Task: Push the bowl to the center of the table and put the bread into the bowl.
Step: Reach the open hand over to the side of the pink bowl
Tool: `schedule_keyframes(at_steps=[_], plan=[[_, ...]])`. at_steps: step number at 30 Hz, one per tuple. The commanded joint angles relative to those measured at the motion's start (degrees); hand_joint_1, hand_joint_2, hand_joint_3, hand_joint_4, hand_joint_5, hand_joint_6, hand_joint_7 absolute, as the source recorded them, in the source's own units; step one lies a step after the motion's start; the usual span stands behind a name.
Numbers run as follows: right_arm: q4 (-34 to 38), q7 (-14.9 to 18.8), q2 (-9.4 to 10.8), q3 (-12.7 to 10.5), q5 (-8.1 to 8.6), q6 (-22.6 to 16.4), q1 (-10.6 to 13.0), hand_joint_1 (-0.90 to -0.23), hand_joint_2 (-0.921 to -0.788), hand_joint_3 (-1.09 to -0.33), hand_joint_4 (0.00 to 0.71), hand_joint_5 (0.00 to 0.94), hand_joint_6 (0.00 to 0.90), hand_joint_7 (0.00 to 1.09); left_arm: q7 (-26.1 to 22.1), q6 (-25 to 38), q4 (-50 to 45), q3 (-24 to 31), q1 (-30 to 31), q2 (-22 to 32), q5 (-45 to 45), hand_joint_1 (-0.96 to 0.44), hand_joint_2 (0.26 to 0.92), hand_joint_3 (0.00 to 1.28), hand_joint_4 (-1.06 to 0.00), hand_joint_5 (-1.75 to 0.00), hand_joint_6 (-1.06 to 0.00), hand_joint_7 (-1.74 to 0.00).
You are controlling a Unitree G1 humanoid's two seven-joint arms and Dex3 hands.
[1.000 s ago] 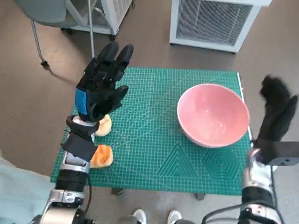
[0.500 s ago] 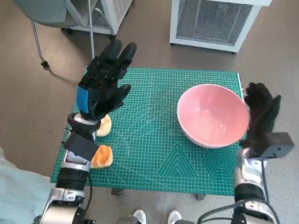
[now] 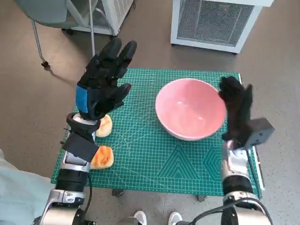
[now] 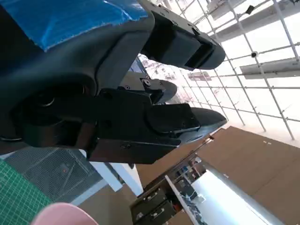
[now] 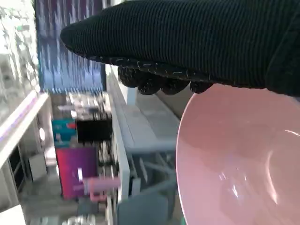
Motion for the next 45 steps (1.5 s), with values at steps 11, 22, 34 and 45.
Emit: schedule_keyframes(at_steps=[11,22,34,45], plan=[[4.6,0.4,2.5,1.2,-1.10,2.5,-4.1,-0.360,-0.921,-0.624,0.357,0.004,0.150,0.45,0.8,1.1,-3.3,1.4,2.9,1.1,0.0,-0.35,0.921,0.26,-0.42,0.00,-0.58,-0.01],[5.5,1.2,3.8,1.6,-1.54,3.7,-4.8,-0.384,-0.921,-0.608,0.374,0.010,0.162,0.44,2.0,1.1,-3.7,2.0,3.8,1.5,1.0,-0.34,0.921,0.26,-0.41,0.00,-0.58,-0.01],[5.5,3.1,4.6,2.2,-1.20,4.0,-4.3,-0.390,-0.921,-0.594,0.384,0.012,0.170,0.44,3.5,1.4,-3.5,1.5,3.8,1.0,2.0,-0.35,0.921,0.26,-0.41,0.00,-0.58,-0.01],[0.1,4.8,3.9,2.2,-0.85,-0.3,-2.6,-0.391,-0.921,-0.592,0.397,0.015,0.171,0.45,3.2,1.4,-4.8,1.2,4.7,1.1,1.6,-0.35,0.921,0.26,-0.42,0.00,-0.58,0.00]])
